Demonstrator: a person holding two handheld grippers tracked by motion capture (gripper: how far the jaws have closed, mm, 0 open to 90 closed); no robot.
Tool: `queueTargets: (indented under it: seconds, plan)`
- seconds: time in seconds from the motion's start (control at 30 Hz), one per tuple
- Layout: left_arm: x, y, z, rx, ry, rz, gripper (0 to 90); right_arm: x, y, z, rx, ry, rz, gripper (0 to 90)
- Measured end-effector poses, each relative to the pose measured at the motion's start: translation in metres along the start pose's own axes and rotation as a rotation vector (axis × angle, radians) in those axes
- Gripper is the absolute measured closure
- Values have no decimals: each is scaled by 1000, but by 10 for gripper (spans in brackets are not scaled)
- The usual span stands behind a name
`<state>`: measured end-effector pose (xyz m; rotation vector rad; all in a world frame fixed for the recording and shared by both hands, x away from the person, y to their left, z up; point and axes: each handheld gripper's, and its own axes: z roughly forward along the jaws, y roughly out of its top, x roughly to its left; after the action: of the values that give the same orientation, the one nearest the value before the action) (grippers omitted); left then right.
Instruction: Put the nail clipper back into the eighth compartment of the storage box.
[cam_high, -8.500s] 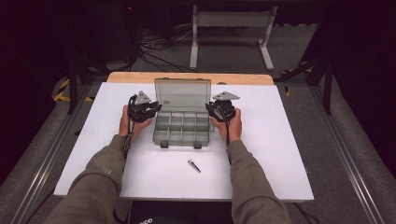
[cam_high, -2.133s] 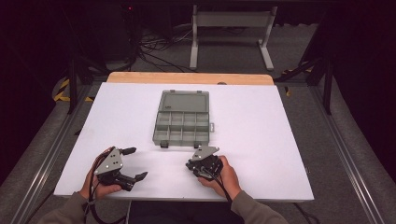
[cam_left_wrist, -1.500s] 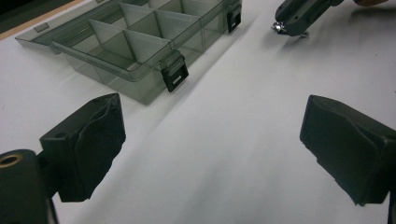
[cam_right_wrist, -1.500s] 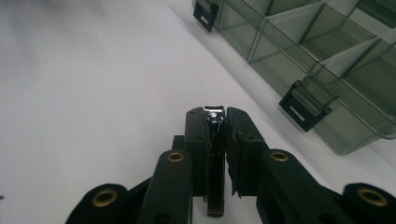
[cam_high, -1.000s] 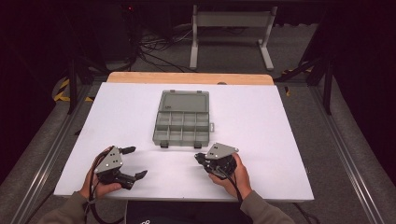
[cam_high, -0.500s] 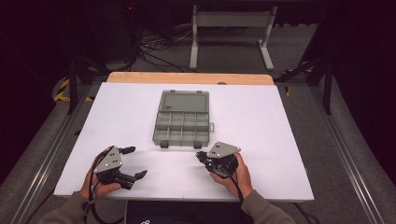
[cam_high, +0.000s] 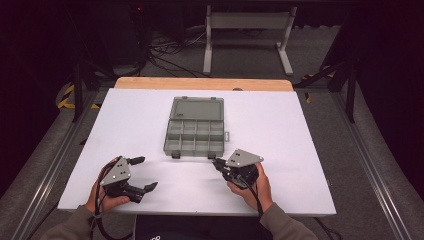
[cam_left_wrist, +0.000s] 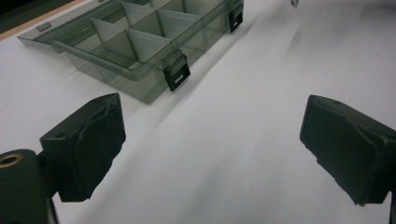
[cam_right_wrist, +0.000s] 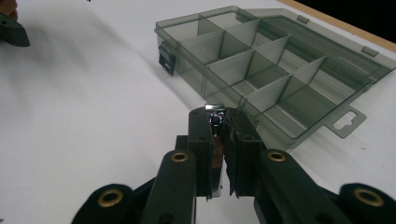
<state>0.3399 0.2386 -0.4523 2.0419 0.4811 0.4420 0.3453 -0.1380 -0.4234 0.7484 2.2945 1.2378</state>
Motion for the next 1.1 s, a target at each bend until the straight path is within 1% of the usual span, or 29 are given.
queueTargets:
  seconds: [0.1,0.23,0.27,0.6,0.67,0.8,0.9,0.97,1.1]
  plan:
    - [0,0,0,3,1,5,77,-2,1,-2,-19,-21,6,820]
    - [0,0,0,-1,-2,6,77,-5,1,-5,-34,-32,17,820]
    - [0,0,0,-2,-2,-1,76,-5,1,-5,-36,-37,18,820]
    - [0,0,0,2,2,3,76,-11,5,-10,-59,-59,22,820]
    - [0,0,0,2,3,3,76,-11,6,-10,-58,-56,24,820]
    - [0,0,1,5,1,2,76,-14,8,-12,-74,-66,32,820]
    - [0,0,1,5,5,2,76,-16,10,-12,-83,-64,40,820]
    - [0,0,0,4,6,3,76,-17,11,-11,-86,-59,49,820]
    - [0,0,0,3,5,1,76,-18,14,-7,-88,-52,52,820]
